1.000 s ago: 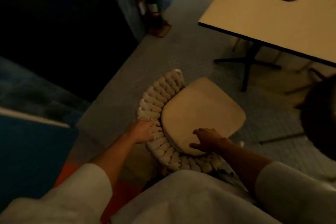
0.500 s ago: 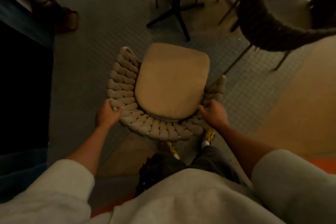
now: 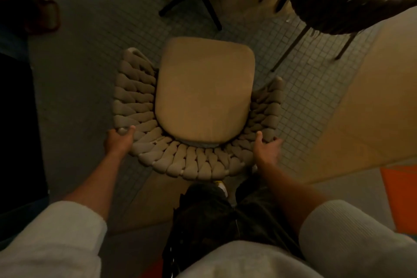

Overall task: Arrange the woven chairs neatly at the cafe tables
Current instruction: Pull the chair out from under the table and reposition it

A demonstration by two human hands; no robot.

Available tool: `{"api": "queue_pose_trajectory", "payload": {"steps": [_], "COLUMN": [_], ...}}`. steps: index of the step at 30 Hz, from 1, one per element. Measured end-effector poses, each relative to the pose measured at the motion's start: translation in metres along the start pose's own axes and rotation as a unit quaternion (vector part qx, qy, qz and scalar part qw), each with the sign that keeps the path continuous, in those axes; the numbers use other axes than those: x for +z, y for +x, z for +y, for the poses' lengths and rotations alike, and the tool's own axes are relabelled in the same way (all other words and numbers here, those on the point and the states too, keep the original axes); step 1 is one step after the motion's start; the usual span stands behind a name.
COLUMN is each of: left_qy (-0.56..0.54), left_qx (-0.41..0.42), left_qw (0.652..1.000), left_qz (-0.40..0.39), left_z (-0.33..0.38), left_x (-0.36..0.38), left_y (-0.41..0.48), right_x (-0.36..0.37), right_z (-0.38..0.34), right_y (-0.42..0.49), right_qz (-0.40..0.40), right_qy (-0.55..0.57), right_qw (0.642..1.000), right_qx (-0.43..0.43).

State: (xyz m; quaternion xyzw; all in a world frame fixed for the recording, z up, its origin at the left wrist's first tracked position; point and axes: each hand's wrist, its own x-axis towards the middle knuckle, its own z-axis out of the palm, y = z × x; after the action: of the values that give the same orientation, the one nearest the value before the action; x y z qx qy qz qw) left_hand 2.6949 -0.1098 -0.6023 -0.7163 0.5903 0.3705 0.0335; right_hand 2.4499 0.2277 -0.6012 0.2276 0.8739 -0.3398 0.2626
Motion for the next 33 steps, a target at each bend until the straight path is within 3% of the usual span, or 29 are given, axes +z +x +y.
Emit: {"api": "queue_pose_trajectory", "payload": {"steps": [6,16,33], "left_qy": [-0.051,0.052,0.046], "left_qx": [-0.016,-0.035,-0.101], "left_qw": [0.998,0.997,0.993], "left_qz": [-0.014,0.042,0.028], "left_z": [-0.013,-0.002,-0.028], "left_x": [0.018,0.031,0.055], "left_y": [0.038,0.016,-0.005], "right_x": [0.009,-0.009,-0.041], "right_z": [0.001,-0.007,-0.003], "right_y": [-0.001,0.007,0.030], "right_qz": [-0.024,-0.064,-0.074], "right_qy": [-0.046,-0.148,-0.112], "right_qw": [0.999,0.986,0.988], "right_qx": [-0.005,-0.046,-0.079]}}
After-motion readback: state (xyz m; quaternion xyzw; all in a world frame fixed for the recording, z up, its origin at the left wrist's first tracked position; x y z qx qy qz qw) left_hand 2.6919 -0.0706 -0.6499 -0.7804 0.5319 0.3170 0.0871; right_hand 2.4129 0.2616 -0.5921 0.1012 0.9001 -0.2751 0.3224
